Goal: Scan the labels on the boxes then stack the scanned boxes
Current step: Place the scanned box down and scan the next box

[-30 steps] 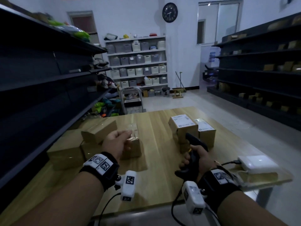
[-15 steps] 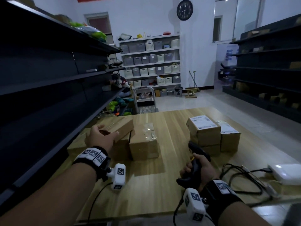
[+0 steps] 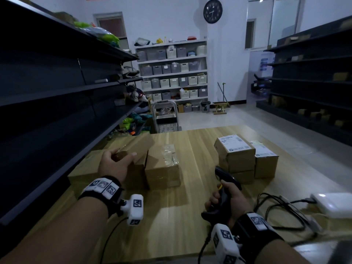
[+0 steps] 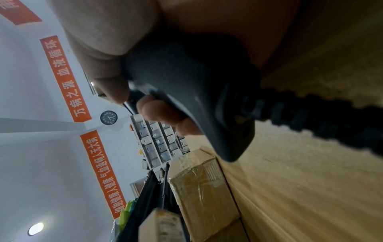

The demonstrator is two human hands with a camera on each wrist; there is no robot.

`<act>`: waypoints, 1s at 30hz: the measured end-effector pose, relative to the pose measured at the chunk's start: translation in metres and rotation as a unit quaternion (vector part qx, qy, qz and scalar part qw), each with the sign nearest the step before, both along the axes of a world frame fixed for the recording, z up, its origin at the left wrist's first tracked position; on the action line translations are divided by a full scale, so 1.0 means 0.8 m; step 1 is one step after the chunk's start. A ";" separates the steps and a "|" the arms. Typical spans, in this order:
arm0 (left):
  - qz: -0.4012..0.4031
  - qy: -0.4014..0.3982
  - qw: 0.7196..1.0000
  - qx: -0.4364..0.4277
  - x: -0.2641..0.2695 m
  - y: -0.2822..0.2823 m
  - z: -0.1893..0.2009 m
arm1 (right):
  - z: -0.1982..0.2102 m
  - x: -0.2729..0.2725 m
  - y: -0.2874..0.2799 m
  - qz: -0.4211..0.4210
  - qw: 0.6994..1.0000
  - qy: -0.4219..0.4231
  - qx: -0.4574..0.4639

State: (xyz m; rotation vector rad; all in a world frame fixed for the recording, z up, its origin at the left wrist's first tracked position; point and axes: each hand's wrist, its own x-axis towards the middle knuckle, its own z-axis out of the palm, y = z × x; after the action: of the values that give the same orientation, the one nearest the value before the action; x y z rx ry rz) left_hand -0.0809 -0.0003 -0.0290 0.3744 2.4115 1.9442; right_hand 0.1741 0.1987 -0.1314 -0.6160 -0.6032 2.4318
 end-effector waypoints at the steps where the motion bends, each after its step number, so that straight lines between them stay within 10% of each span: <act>1: -0.004 -0.027 0.997 0.068 0.011 0.002 -0.001 | 0.000 0.000 0.000 0.000 1.000 0.002 0.000; 7: -0.137 -0.271 0.886 0.350 0.078 0.013 -0.015 | 0.000 0.001 -0.001 0.004 1.000 0.006 -0.002; 15: -0.255 -0.407 0.793 0.375 0.132 0.021 -0.092 | 0.006 0.005 -0.007 -0.004 1.000 0.002 0.008; 30: -0.259 -0.441 0.788 0.343 0.124 0.046 -0.116 | 0.014 0.012 -0.017 0.005 0.999 -0.019 0.029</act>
State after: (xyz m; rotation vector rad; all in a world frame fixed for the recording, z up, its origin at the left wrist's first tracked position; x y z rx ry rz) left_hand 0.0185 0.0361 -0.1222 0.0577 0.8799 1.9758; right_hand 0.1838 0.1851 -0.1200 -0.6386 -0.6910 2.4083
